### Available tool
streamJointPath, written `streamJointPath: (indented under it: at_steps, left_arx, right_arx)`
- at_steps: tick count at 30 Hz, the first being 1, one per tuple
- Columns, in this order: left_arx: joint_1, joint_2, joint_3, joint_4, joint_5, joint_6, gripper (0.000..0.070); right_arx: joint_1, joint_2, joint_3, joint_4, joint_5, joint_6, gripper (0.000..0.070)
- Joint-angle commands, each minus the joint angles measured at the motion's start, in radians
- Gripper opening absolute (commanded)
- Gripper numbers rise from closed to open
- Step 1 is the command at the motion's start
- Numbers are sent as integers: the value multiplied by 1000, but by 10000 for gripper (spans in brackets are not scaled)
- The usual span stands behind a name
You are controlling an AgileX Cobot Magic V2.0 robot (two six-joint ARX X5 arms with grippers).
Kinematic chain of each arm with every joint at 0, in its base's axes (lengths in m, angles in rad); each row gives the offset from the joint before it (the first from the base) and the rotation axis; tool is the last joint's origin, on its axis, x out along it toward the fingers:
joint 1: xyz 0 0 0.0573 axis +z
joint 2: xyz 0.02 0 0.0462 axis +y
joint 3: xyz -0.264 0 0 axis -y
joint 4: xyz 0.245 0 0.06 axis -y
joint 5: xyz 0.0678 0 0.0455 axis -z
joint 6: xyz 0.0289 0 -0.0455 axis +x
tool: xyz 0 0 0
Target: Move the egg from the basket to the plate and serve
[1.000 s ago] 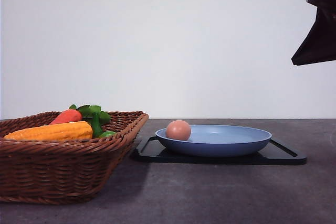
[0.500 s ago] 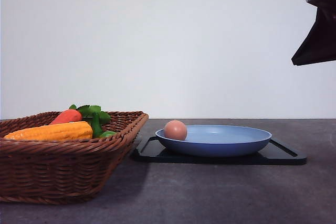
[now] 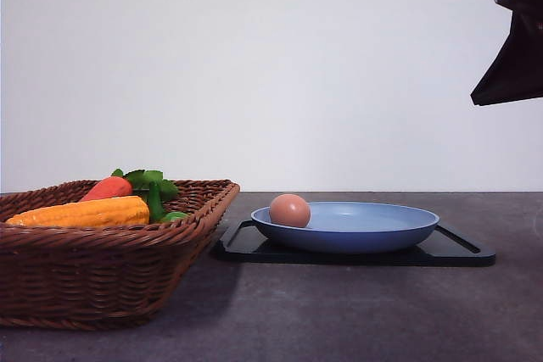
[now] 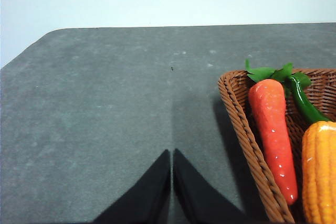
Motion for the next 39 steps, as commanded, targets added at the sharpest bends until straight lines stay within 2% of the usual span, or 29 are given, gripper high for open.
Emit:
streamJointPath:
  at_steps: [1, 13, 17, 21, 23, 26, 33, 39]
  left_arx:
    - [2, 0, -28, -3, 0, 5, 0]
    - [2, 0, -28, -3, 0, 6, 0]
    - [2, -1, -28, -2, 0, 6, 0]
    - [2, 0, -28, -2, 0, 5, 0]
    - [2, 0, -28, -3, 0, 6, 0]
    - [2, 0, -28, -3, 0, 5, 0]
    - [2, 0, -28, -3, 0, 6, 0]
    - [2, 0, -28, -3, 0, 5, 0]
  right_arx:
    - [5, 4, 5, 11, 2, -1, 0]
    - [5, 3, 5, 11, 2, -2, 0]
    - [0, -74, 4, 2, 8, -3, 0]
    - [-22, -236, 1, 4, 33, -98, 0]
    - [-48, -313, -2, 4, 41, -160, 0]
    - [-116, -413, -15, 6, 43, -196, 0]
    - [-299, -544, -99, 17, 31, -139, 0]
    - [-369, -621, -230, 19, -33, -87, 0]
